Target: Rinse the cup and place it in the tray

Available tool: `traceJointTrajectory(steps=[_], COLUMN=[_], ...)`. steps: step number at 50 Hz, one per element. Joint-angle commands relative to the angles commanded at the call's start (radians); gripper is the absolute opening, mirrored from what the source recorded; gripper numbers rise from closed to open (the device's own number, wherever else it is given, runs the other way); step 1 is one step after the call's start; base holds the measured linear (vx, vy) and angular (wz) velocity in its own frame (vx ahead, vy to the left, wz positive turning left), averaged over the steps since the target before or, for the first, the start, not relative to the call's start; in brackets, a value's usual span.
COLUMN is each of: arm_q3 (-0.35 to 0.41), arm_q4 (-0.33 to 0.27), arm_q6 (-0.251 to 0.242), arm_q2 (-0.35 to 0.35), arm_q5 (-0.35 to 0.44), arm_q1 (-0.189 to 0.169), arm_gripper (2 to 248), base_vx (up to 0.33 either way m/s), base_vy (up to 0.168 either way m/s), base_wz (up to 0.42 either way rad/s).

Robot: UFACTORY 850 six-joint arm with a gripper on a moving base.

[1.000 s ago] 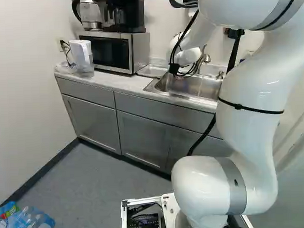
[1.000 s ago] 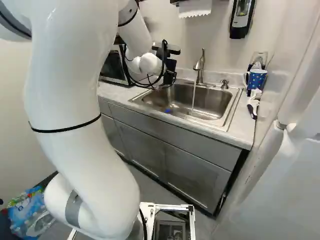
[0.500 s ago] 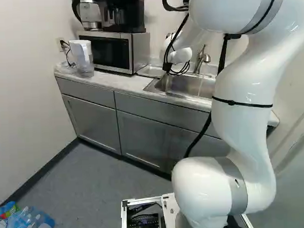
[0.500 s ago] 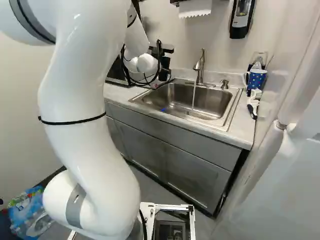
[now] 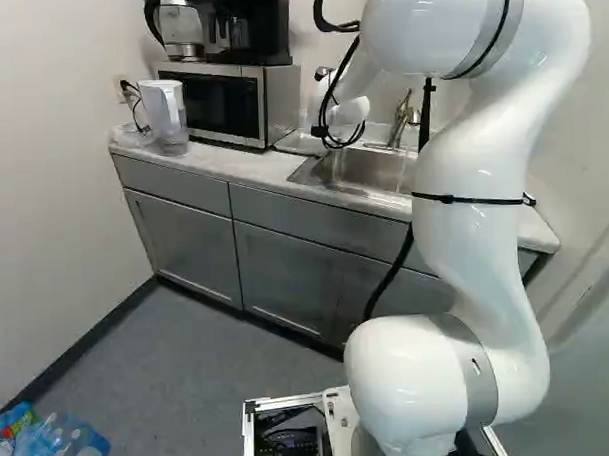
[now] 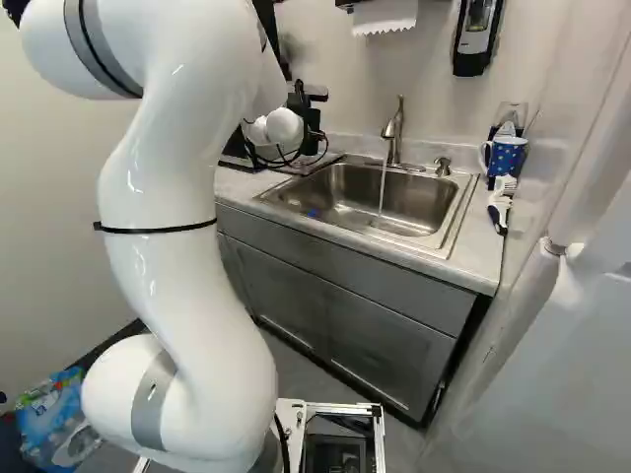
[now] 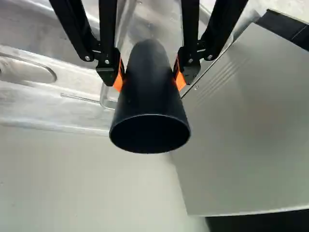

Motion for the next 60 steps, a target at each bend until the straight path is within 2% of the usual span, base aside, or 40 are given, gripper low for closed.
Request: traceJointTrajectory(steps=[12,58,59,60], arm_q3=[-0.044,-0.041,-0.041,-0.041], arm_q4=[-0.052,-0.052,-0.052,-0.052], arm_q6=[0.0,0.0,0.0,0.0], arm_q2=[-0.037,-0.098,-0.098,-0.098], arm_q5=[0.0,0.0,0.0,0.0], arm_q1=[0.014,0.015,0.015,0.015], arm_gripper=[121,121,137,137], base_vx=[0.0,0.0,0.0,0.0], base_vy=[0.0,0.0,0.0,0.0], base_wz=[0.0,0.0,0.0,0.0])
